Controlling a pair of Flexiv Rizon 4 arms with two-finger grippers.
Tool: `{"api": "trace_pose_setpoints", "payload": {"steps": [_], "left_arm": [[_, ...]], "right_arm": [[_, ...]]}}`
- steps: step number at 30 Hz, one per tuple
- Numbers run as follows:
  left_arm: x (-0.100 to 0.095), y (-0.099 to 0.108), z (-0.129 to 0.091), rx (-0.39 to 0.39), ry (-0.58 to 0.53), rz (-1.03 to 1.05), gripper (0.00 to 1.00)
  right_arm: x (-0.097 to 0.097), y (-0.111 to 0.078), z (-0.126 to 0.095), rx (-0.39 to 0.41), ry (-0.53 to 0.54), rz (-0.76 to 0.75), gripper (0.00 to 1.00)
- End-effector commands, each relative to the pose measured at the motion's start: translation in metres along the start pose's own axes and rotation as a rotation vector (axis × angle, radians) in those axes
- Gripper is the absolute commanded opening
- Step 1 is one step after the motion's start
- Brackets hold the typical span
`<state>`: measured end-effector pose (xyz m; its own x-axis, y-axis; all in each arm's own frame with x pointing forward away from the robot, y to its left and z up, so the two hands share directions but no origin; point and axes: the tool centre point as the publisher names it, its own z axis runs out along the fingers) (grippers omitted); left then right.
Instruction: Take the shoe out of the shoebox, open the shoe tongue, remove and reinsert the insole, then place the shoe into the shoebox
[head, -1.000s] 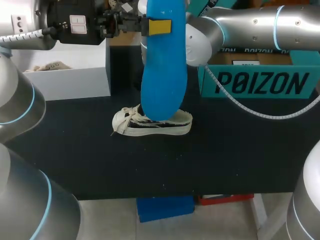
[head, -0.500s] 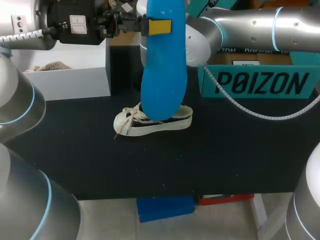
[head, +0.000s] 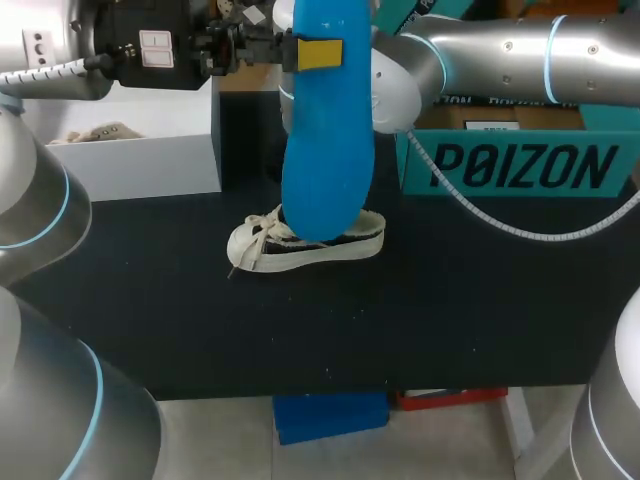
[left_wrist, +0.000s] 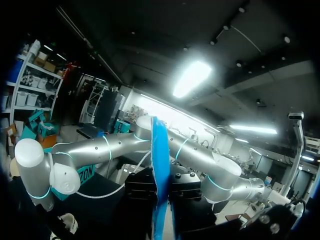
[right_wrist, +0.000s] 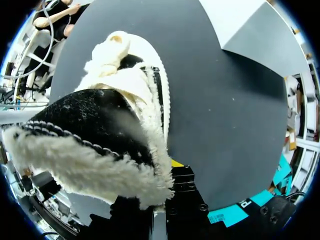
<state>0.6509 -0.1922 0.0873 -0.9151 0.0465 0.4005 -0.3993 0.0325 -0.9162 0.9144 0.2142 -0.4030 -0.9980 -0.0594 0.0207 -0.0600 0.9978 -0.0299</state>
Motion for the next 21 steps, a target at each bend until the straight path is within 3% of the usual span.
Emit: {"api": "trace_pose_setpoints", "payload": {"steps": [1,5,14,21], "left_arm": [[0.000,-0.001,0.001,-0.004,-0.003,-0.002,0.00],[0.000,-0.001,0.001,-0.004,-0.003,-0.002,0.00],[0.000,-0.001,0.001,-0.004,-0.003,-0.002,0.00],[0.000,-0.001,0.001,-0.004,-0.003,-0.002,0.00]], "right_arm": [[0.007,-0.007,-0.023,0.002,-0.018,0.021,0.00],[0.014,-0.018,-0.049,0.083,-0.029,0.112,0.00],[0.006,-0.041,-0.072,0.120,-0.011,0.497,0.00],[-0.002,-0.050,-0.084,0.048,-0.014,0.896,0.00]]}}
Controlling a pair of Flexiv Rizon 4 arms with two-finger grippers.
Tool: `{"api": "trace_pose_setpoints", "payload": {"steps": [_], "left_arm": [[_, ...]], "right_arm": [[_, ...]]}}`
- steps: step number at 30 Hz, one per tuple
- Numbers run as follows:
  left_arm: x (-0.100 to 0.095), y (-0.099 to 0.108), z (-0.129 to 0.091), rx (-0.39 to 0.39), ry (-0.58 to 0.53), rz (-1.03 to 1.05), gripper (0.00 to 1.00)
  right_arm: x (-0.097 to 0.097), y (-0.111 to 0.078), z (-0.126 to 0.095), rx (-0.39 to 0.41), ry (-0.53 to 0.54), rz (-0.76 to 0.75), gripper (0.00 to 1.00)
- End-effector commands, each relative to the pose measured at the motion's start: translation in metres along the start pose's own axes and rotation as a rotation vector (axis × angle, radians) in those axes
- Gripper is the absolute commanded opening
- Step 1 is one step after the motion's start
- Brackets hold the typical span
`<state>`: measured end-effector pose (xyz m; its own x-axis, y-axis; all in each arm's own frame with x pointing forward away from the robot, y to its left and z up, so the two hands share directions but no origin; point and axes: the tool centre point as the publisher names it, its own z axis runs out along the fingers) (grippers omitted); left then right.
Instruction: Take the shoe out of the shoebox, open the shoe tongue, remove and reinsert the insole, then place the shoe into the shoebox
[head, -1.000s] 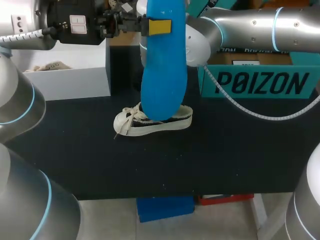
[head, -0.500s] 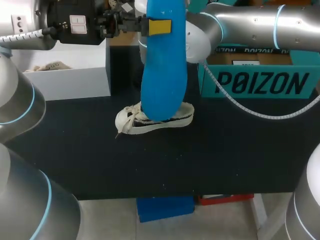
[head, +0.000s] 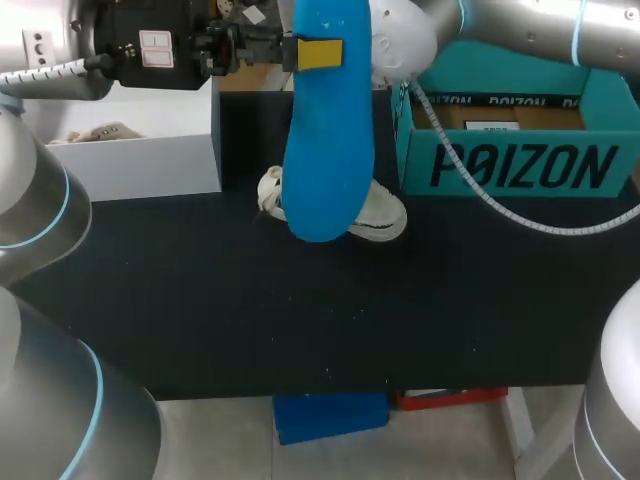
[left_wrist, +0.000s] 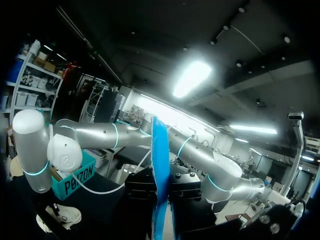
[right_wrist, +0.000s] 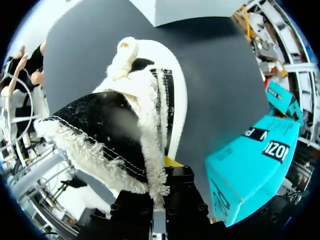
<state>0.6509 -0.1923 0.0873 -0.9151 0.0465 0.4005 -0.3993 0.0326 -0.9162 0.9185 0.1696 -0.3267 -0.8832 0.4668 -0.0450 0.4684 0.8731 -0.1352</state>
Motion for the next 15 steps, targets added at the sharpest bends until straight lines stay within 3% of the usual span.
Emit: {"api": "trace_pose_setpoints", "payload": {"steps": [1,7,15], "left_arm": [[0.000,-0.001,0.001,-0.004,-0.003,-0.002,0.00],[0.000,-0.001,0.001,-0.004,-0.003,-0.002,0.00],[0.000,-0.001,0.001,-0.004,-0.003,-0.002,0.00]], "right_arm": [[-0.005,-0.003,-0.011,-0.068,0.047,0.387,0.00],[-0.003,-0.004,-0.019,-0.156,0.091,0.625,0.00],[0.007,-0.009,-0.018,-0.200,0.122,0.786,0.00]]}}
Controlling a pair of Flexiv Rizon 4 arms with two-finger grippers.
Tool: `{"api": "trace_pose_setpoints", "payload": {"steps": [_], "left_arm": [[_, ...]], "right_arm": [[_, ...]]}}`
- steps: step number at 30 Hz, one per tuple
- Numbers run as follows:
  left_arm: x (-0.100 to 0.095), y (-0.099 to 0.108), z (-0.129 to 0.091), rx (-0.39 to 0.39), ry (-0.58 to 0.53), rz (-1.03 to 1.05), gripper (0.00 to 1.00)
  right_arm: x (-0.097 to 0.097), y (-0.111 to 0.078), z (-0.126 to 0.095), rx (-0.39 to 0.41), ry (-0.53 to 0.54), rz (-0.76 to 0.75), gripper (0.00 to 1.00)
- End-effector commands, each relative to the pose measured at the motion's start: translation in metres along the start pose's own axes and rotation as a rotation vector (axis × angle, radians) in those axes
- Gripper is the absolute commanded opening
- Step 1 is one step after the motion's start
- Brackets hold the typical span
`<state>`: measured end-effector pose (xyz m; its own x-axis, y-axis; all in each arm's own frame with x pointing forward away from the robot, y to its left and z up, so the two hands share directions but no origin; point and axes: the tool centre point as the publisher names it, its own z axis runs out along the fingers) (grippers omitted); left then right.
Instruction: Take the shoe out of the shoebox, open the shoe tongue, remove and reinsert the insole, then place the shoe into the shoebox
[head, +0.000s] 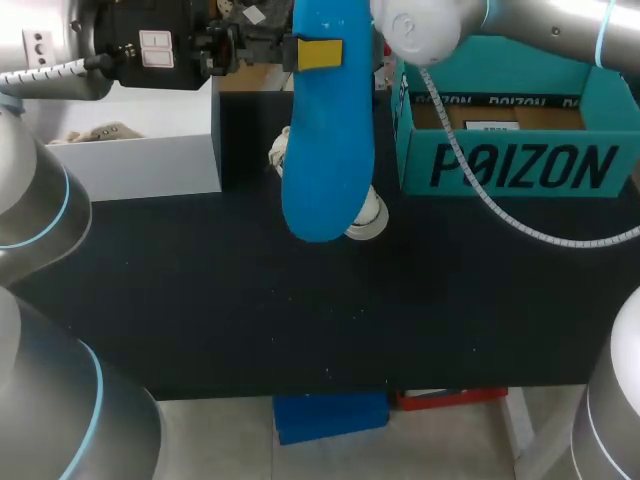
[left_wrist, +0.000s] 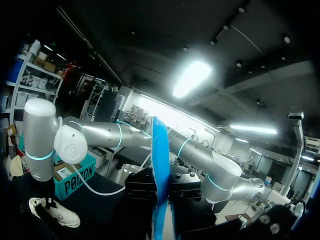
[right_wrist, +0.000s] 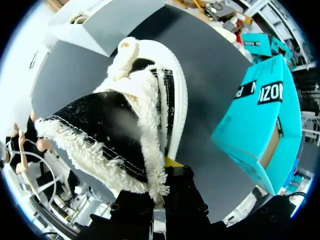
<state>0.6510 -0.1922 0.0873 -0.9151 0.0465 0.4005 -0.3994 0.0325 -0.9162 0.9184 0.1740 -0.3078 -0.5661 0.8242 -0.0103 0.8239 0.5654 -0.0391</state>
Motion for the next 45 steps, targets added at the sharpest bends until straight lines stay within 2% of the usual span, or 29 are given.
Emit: {"api": "trace_pose_setpoints", "payload": {"steps": [1,15,23,42,45], "left_arm": [[0.000,-0.001,0.001,-0.004,-0.003,-0.002,0.00],[0.000,-0.001,0.001,-0.004,-0.003,-0.002,0.00],[0.000,-0.001,0.001,-0.004,-0.003,-0.002,0.00],[0.000,-0.001,0.001,-0.004,-0.003,-0.002,0.00],[0.000,-0.001,0.001,-0.004,-0.003,-0.002,0.00]], "right_arm": [[0.003,-0.013,0.001,-0.116,0.060,0.318,0.00],[0.033,-0.023,0.020,-0.139,0.102,0.353,0.00],[0.040,-0.023,0.036,-0.129,0.126,0.399,0.00],[0.029,-0.024,0.088,-0.078,0.158,0.544,0.00],[0.028,-0.026,0.091,-0.076,0.159,0.551,0.00]]}}
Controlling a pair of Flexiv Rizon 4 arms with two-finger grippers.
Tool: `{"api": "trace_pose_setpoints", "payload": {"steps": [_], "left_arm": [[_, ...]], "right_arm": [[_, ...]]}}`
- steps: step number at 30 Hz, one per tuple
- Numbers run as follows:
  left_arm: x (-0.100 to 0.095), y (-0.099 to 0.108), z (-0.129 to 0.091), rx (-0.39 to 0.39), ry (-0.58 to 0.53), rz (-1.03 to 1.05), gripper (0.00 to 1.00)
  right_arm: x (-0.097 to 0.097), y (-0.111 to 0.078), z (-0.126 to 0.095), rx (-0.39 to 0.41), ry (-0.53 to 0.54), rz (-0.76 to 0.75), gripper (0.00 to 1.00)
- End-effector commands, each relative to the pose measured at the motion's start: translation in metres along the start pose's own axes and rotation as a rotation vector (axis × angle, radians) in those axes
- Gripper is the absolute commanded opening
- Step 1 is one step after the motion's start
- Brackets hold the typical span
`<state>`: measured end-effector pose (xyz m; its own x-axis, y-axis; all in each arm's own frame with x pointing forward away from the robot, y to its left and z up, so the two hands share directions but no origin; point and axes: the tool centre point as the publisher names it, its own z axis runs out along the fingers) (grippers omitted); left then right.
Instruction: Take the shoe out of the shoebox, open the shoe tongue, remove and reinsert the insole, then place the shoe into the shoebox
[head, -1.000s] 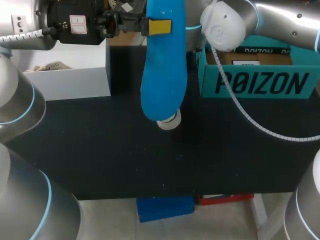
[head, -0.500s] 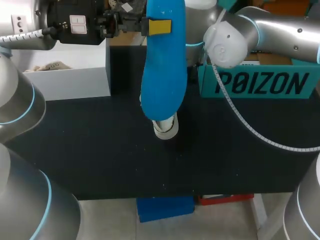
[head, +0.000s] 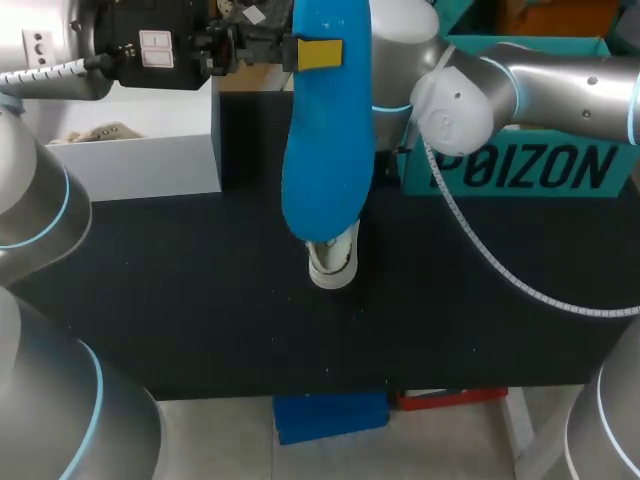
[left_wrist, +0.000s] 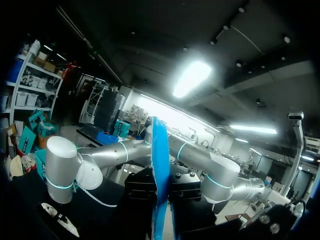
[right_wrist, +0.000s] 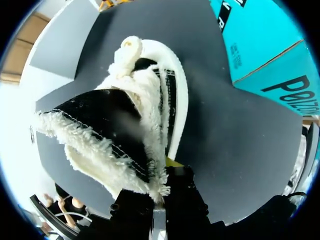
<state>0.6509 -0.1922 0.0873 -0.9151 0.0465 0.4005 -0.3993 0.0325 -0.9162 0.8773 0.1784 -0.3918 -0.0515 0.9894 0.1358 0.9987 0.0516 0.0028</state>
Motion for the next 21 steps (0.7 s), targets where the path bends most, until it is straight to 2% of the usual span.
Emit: {"api": "trace_pose_setpoints", "payload": {"steps": [1,2,4,5,11,14,18,21], "left_arm": [[0.000,-0.001,0.001,-0.004,-0.003,-0.002,0.00],[0.000,-0.001,0.001,-0.004,-0.003,-0.002,0.00],[0.000,-0.001,0.001,-0.004,-0.003,-0.002,0.00],[0.000,-0.001,0.001,-0.004,-0.003,-0.002,0.00],[0.000,-0.001,0.001,-0.004,-0.003,-0.002,0.00],[0.000,-0.001,0.001,-0.004,-0.003,-0.002,0.00],[0.000,-0.001,0.001,-0.004,-0.003,-0.002,0.00],[0.000,-0.001,0.001,-0.004,-0.003,-0.002,0.00]], "right_arm": [[-0.001,0.001,0.006,0.001,0.008,0.008,0.00],[-0.001,0.000,0.006,0.000,0.006,0.011,0.00],[-0.002,-0.001,0.006,-0.002,0.005,0.013,0.38],[-0.003,-0.002,0.005,-0.006,0.006,0.018,1.00],[-0.005,-0.009,-0.008,-0.039,0.038,0.051,1.00],[-0.004,-0.012,-0.021,-0.069,0.096,0.051,1.00],[0.000,-0.016,-0.040,-0.104,0.235,0.045,1.00],[0.002,-0.018,-0.051,-0.117,0.385,0.053,1.00]]}}
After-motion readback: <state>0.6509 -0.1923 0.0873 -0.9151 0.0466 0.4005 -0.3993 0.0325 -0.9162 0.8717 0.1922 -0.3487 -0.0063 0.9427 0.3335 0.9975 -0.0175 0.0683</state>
